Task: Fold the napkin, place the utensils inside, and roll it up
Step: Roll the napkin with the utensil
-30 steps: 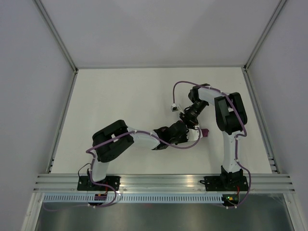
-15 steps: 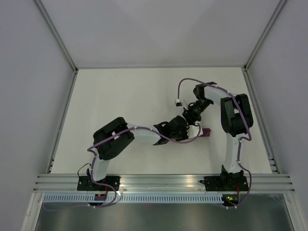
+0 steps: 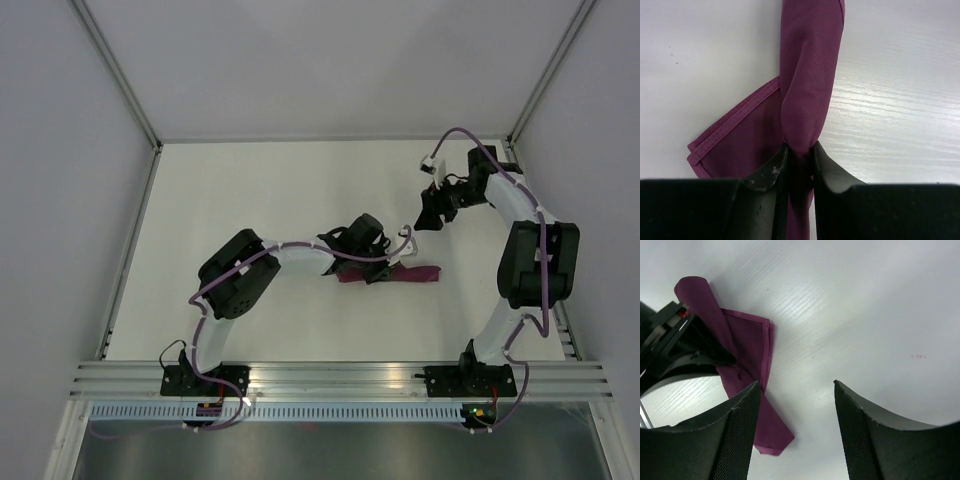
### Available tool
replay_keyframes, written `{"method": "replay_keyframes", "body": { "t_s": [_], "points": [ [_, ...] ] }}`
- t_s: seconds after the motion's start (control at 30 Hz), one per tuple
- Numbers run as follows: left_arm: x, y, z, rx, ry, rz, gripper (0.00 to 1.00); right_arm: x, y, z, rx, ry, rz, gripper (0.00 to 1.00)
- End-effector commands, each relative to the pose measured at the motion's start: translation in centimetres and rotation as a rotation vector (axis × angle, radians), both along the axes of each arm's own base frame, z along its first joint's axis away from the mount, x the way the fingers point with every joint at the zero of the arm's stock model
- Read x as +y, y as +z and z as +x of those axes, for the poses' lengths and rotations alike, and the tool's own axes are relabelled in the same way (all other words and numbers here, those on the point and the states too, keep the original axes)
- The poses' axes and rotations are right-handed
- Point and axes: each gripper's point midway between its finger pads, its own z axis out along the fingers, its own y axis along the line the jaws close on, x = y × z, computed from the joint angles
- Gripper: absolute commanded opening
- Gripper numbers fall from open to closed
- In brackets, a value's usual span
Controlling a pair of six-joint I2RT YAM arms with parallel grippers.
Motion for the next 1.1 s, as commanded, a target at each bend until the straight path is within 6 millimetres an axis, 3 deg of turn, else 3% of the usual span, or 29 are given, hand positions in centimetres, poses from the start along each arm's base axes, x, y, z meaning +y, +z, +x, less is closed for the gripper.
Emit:
{"method": "replay_keyframes", "body": {
  "t_s": [0.0, 0.03, 0.07, 0.1, 0.17, 0.2, 0.23, 0.27, 0.3, 0.33, 0.4, 0.43, 0.5, 0.53, 0.93, 1.07],
  "points": [
    [4.8, -5.7, -4.6, 0.407, 0.011, 0.185, 0.02, -0.3, 3.2, -0.2, -0.123, -0.015, 0.085, 0.66],
    [5.3, -5.7, -4.8, 0.454, 0.017, 0.202, 0.02, -0.4, 2.3, -0.9, -0.136, -0.009, 0.075, 0.66],
    [5.0, -5.4, -4.4, 0.506, 0.014, 0.18, 0.02, -0.5, 3.3, -1.4, -0.186, 0.0, 0.066, 0.67],
    [5.0, -5.3, -4.3, 0.534, 0.014, 0.179, 0.02, -0.3, 2.2, -2.9, -0.172, 0.011, 0.068, 0.68],
    [5.3, -5.3, -4.2, 0.621, 0.019, 0.188, 0.02, -0.4, 2.9, -3.7, -0.275, 0.047, 0.035, 0.69],
    [5.7, -5.4, -4.4, 0.655, 0.027, 0.211, 0.02, -0.3, 1.7, -4.7, -0.28, 0.06, 0.02, 0.69],
    [5.4, -4.9, -4.0, 0.675, 0.026, 0.197, 0.02, -0.3, 2.1, -5.2, -0.336, 0.079, -0.017, 0.7],
    [5.6, -5.5, -4.2, 0.709, 0.031, 0.211, 0.02, -0.2, 0.6, -6.6, -0.322, 0.085, -0.033, 0.7],
    [5.7, -5.7, -4.1, 0.731, 0.036, 0.216, 0.02, -0.1, 0.5, -6.4, -0.371, 0.092, -0.057, 0.7],
    [5.6, -5.2, -3.9, 0.758, 0.035, 0.21, 0.02, 0.5, 1.0, -6.9, -0.423, 0.105, -0.081, 0.71],
    [5.7, -5.8, -3.9, 0.802, 0.045, 0.221, 0.02, 0.9, -0.9, -7.9, -0.46, 0.119, -0.148, 0.72],
    [5.6, -5.5, -3.5, 0.818, 0.053, 0.215, 0.02, 2.1, -0.5, -8.5, -0.511, 0.154, -0.16, 0.73],
    [5.5, -5.7, -3.6, 0.86, 0.053, 0.215, 0.02, 2.3, -2.2, -9.2, -0.545, 0.151, -0.225, 0.73],
    [5.1, -5.4, -3.2, 0.863, 0.051, 0.207, 0.02, 3.6, -2.0, -9.7, -0.586, 0.186, -0.23, 0.74],
    [4.7, -5.3, -2.7, 0.937, 0.072, 0.225, 0.02, 6.9, -6.5, -10.8, -0.647, 0.285, -0.384, 0.76],
    [4.8, -5.4, -2.6, 0.942, 0.079, 0.228, 0.02, 7.3, -7.8, -11.5, -0.616, 0.321, -0.397, 0.72]
  ]
}}
